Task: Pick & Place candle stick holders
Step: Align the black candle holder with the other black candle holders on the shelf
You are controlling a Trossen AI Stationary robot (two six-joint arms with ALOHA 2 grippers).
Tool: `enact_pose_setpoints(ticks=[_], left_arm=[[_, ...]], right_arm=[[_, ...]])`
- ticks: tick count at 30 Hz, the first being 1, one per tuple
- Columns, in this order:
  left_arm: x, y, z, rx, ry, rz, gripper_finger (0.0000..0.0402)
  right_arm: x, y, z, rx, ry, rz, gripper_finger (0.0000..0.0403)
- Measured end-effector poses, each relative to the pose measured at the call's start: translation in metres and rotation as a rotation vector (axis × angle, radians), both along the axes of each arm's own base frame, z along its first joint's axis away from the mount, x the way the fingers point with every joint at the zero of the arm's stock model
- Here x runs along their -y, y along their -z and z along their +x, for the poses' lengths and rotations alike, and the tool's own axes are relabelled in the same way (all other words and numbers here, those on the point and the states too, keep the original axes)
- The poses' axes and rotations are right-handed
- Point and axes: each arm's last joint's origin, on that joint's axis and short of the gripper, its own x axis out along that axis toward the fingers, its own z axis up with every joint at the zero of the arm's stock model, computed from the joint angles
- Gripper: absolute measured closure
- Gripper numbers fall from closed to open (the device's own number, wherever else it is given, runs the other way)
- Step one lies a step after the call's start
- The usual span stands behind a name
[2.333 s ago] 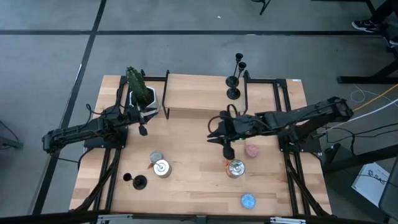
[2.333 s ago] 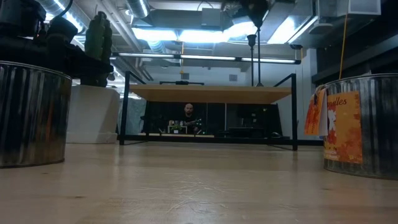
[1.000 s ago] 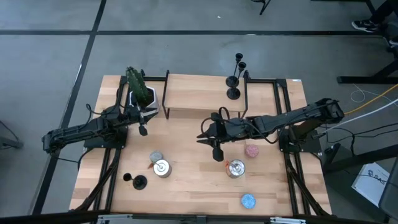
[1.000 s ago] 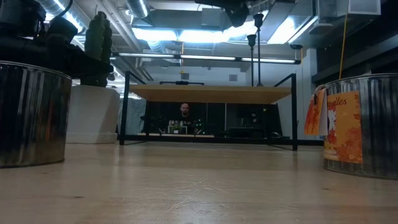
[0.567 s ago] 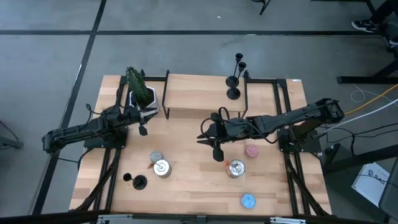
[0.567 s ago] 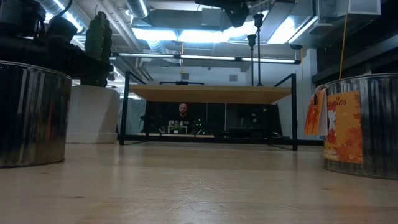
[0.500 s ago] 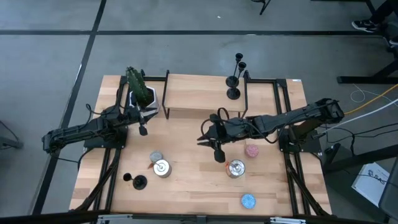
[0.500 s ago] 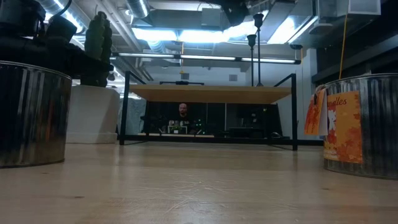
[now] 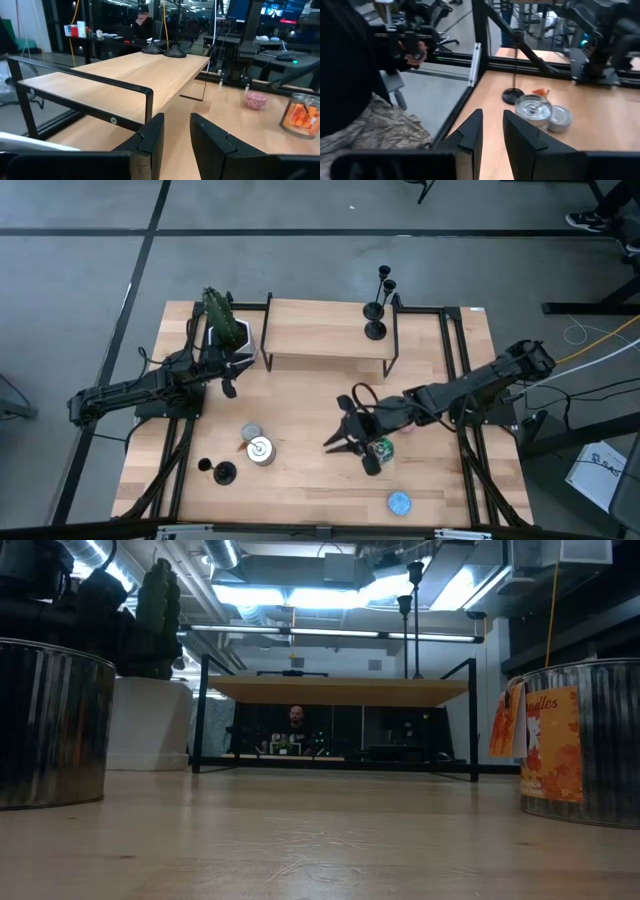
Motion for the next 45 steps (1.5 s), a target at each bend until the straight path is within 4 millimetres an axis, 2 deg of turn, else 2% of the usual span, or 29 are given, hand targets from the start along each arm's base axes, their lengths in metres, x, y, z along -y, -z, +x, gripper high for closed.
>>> enact_pose_setpoints(ticks=[7,15,21,32,45], left_arm=[[0.0,0.001,0.0,0.004,0.017,-0.03,0.0313],[0.007,-0.006,0.001,0.001,0.254,0.038,0.0313],[0.012,-0.034,-0.006,-0.011,0.299,0.067,0.0304],[0.029,-0.085,-0.002,0.017,0.484,0.05,0.0244],[0.064,-0.155,0.014,-0.232,0.812,-0.041,0.0237]], right_arm=[[-0.011,0.0,-0.005,0.005,-0.034,0.002,0.0326],[-0.012,0.0,-0.005,-0.006,-0.03,0.021,0.0326],[-0.013,0.001,-0.006,-0.033,-0.065,0.036,0.0326],[-0.013,0.004,-0.007,-0.06,-0.076,0.028,0.0326],[-0.012,0.008,-0.009,-0.099,-0.078,0.004,0.0326]])
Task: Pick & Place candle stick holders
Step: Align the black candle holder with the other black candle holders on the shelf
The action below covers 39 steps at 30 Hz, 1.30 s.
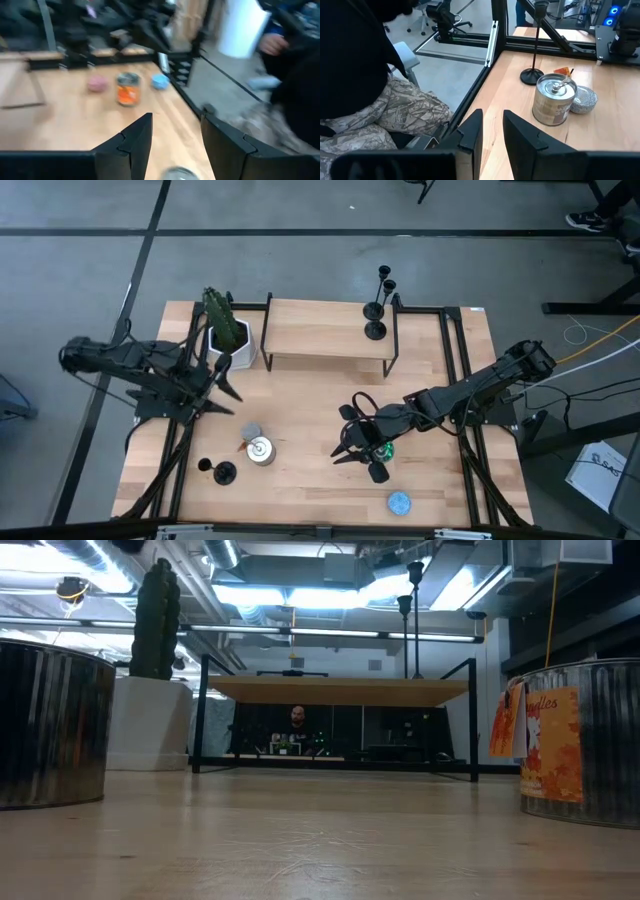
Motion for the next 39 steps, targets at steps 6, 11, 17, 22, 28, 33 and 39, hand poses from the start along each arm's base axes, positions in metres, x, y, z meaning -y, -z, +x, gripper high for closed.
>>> enact_pose_setpoints(ticks=[6,11,17,22,28,33,39], left_arm=[[0.024,-0.024,0.005,-0.226,0.096,0.017,0.0237],[0.046,-0.033,0.005,-0.426,0.117,-0.017,0.0237],[0.065,-0.036,-0.008,-0.718,0.08,-0.224,0.024],[0.077,-0.033,-0.026,-0.912,-0.016,-0.378,0.0248],[0.091,-0.021,-0.043,-1.034,-0.145,-0.504,0.0253],[0.105,0.008,-0.05,-1.106,-0.272,-0.494,0.0253],[0.133,0.044,-0.043,-1.037,-0.311,-0.454,0.0248]], right_arm=[[0.0,0.0,0.0,-0.002,0.0,-0.002,0.0326],[0.0,0.001,0.0,0.01,-0.02,-0.047,0.0326],[0.0,0.002,-0.001,0.022,-0.037,-0.084,0.0326],[0.001,0.004,-0.002,0.011,-0.052,-0.122,0.0326],[0.001,0.007,-0.003,-0.014,-0.056,-0.138,0.0326],[0.002,0.009,-0.004,-0.034,-0.057,-0.147,0.0326],[0.002,0.009,-0.004,-0.016,-0.078,-0.184,0.0326]])
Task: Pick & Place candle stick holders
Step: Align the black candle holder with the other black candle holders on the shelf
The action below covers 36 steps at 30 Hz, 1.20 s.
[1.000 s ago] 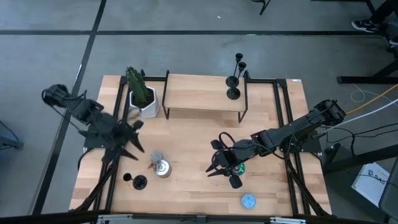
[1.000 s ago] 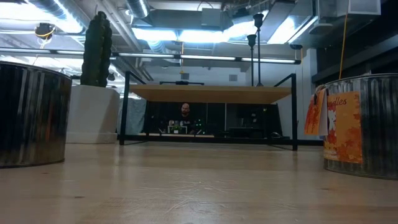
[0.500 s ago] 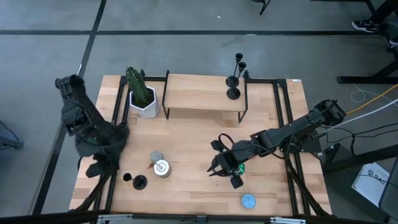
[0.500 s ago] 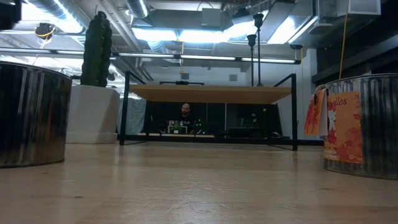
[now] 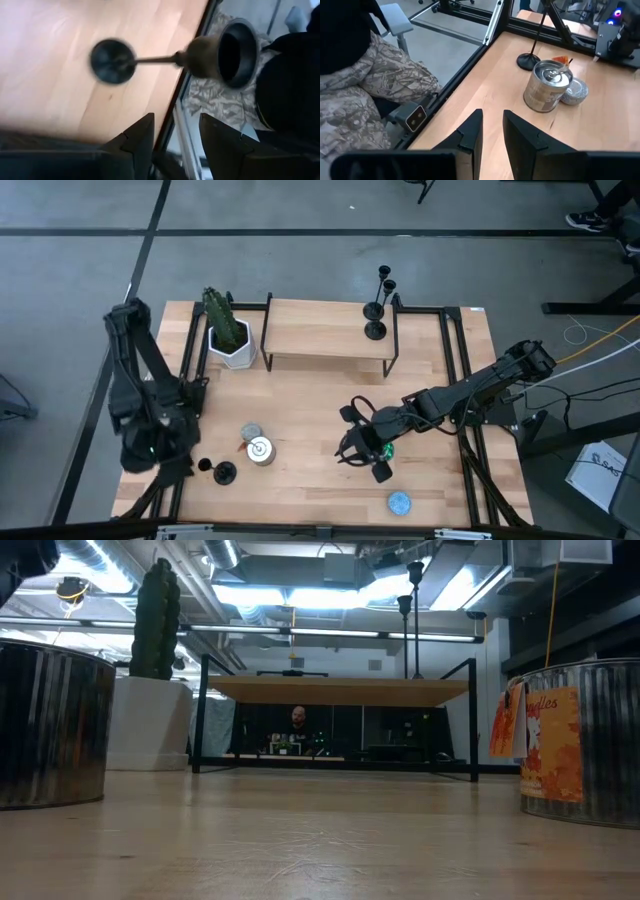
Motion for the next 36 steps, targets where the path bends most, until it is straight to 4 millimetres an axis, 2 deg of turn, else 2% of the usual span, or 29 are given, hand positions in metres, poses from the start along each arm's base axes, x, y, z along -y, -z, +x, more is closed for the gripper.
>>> enact_pose_setpoints(ticks=[5,12,18,25,30,36], left_arm=[[0.022,0.021,0.007,0.095,0.068,0.087,0.0233],[0.03,0.045,0.013,0.099,0.089,0.312,0.0219],[0.034,0.054,0.017,0.195,0.106,0.449,0.0221],[0.035,0.055,0.019,0.26,0.107,0.511,0.0224],[0.035,0.055,0.02,0.267,0.103,0.514,0.0267],[0.035,0.055,0.019,0.249,0.115,0.503,0.0373]], right_arm=[[0.0,0.0,0.0,0.033,-0.031,-0.047,0.0326],[0.0,-0.002,0.001,0.06,-0.042,-0.057,0.0326],[-0.001,-0.003,0.002,0.075,-0.041,-0.05,0.0326],[-0.001,-0.004,0.002,0.081,-0.04,-0.046,0.0326],[-0.001,-0.004,0.002,0.08,-0.039,-0.045,0.0326],[-0.001,-0.004,0.002,0.08,-0.039,-0.045,0.0326]])
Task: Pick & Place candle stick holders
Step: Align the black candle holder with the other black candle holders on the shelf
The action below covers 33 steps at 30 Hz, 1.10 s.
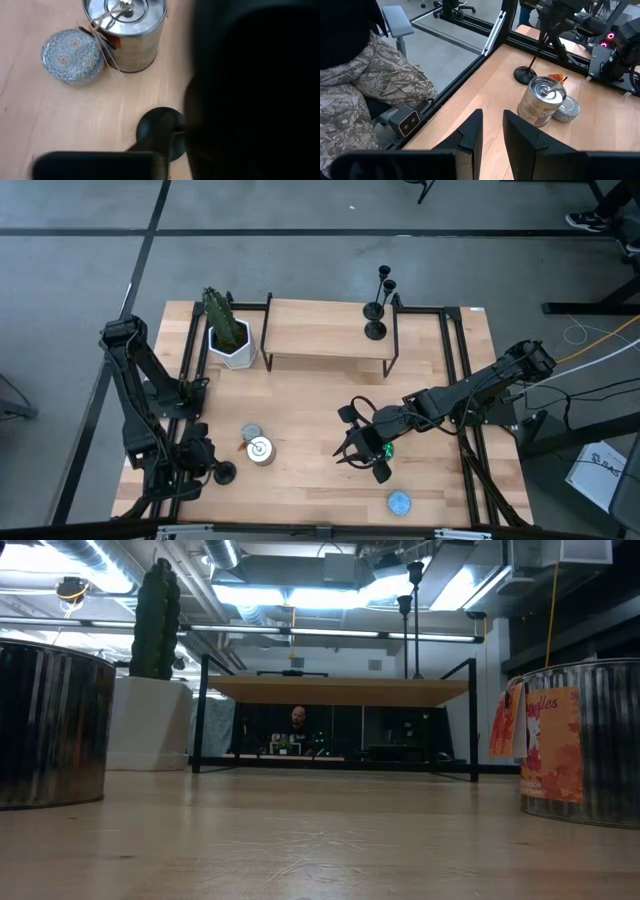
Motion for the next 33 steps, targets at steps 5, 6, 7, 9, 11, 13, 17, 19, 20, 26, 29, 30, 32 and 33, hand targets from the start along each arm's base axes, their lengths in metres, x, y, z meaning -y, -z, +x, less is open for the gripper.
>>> enact_pose_setpoints(ticks=[5,6,7,9,11,13,17,19,20,26,29,30,32,33], left_arm=[[-0.005,-0.008,-0.001,0.03,-0.004,-0.027,0.0387],[-0.007,-0.011,-0.002,0.041,0.0,-0.031,0.0388],[-0.008,-0.015,-0.002,0.05,0.008,-0.038,0.0389],[-0.011,-0.026,-0.002,0.084,0.027,-0.049,0.0391],[-0.014,-0.038,-0.003,0.142,0.04,-0.047,0.0391],[-0.018,-0.05,-0.003,0.212,0.059,-0.031,0.0391],[-0.028,-0.072,-0.002,0.338,0.075,0.005,0.0391],[-0.034,-0.081,-0.001,0.37,0.066,0.004,0.0391],[-0.037,-0.085,0.0,0.382,0.06,0.002,0.0391],[-0.059,-0.099,0.014,0.423,0.013,0.056,0.0391],[-0.066,-0.102,0.026,0.442,-0.013,0.106,0.039],[-0.069,-0.102,0.031,0.446,-0.018,0.123,0.0389],[-0.073,-0.104,0.039,0.46,-0.03,0.146,0.0388],[-0.074,-0.105,0.044,0.465,-0.032,0.158,0.0387]], right_arm=[[0.0,0.0,0.0,0.005,0.0,0.002,0.0326],[0.0,-0.001,0.0,0.007,0.001,0.003,0.0326],[0.0,-0.001,0.001,0.013,0.002,0.006,0.0326],[0.0,-0.002,0.001,0.023,0.002,0.011,0.0326],[0.0,-0.002,0.001,0.025,0.004,0.01,0.0326],[0.0,-0.002,0.001,0.024,0.004,0.01,0.0326],[0.0,-0.002,0.001,0.024,0.004,0.01,0.0326],[0.0,-0.002,0.001,0.024,0.004,0.01,0.0326],[0.0,-0.002,0.001,0.024,0.004,0.01,0.0326],[0.0,-0.002,0.001,0.025,0.004,0.01,0.0326],[0.0,-0.003,0.002,0.036,0.008,0.013,0.0326],[0.0,-0.004,0.002,0.044,0.016,0.013,0.0326],[0.001,-0.005,0.003,0.056,0.04,0.007,0.0326],[0.001,-0.005,0.003,0.064,0.054,0.003,0.0326]])
